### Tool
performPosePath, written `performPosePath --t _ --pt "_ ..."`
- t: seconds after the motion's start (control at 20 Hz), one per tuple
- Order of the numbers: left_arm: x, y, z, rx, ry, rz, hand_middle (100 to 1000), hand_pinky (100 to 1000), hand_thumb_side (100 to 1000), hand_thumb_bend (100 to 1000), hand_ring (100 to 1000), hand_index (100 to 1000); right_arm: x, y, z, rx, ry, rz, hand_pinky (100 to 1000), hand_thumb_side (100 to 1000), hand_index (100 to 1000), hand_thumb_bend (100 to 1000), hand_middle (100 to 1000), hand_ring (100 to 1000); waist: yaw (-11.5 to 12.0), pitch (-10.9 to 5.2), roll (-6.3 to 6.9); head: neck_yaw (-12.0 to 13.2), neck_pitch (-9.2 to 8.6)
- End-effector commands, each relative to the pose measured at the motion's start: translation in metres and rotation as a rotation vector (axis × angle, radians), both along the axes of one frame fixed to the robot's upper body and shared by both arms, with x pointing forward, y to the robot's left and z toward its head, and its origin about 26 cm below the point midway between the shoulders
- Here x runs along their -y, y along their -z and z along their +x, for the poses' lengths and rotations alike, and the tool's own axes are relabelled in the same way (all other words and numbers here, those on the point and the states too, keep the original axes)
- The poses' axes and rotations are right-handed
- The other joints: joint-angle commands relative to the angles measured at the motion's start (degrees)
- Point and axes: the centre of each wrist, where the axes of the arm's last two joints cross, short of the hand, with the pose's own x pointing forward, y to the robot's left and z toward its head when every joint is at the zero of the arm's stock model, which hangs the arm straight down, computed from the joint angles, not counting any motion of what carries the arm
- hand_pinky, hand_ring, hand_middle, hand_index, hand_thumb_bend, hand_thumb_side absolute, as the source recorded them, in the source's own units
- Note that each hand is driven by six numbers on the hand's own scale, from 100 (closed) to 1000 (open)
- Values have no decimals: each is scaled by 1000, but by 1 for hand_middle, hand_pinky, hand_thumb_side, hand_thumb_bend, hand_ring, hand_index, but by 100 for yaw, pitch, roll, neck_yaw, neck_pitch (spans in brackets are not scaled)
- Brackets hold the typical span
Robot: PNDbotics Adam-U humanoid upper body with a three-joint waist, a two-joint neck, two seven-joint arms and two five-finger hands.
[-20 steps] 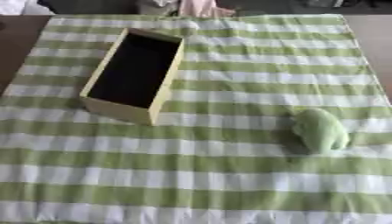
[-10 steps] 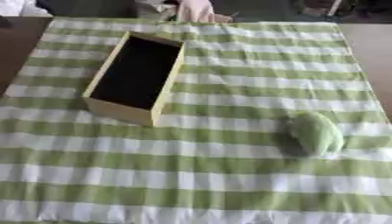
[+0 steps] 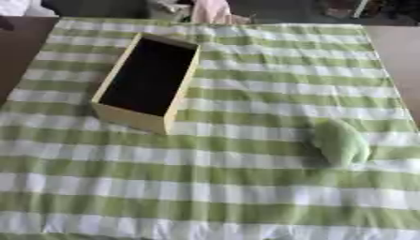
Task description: Pick up objects on the table and place them in the box.
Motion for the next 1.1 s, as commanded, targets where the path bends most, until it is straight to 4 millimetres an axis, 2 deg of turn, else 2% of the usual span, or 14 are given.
performPosePath --t 0.05,0.6,1.1 --pt "-2 -9 -3 30 4 34 764 481 737 100 842 712 11 -17 -5 -20 14 -67 951 1000 900 100 858 893 -1 -98 -12 -14 10" --pt "0 -10 -2 28 16 37 765 481 737 100 844 711 -6 -22 -6 -115 -104 -122 958 1000 914 100 873 906 22 -97 -15 -37 -6" --pt "2 -9 -2 23 30 37 766 480 738 100 845 711 -47 -27 7 -136 -244 -140 963 1000 914 100 874 908 67 -107 -4 -91 1"
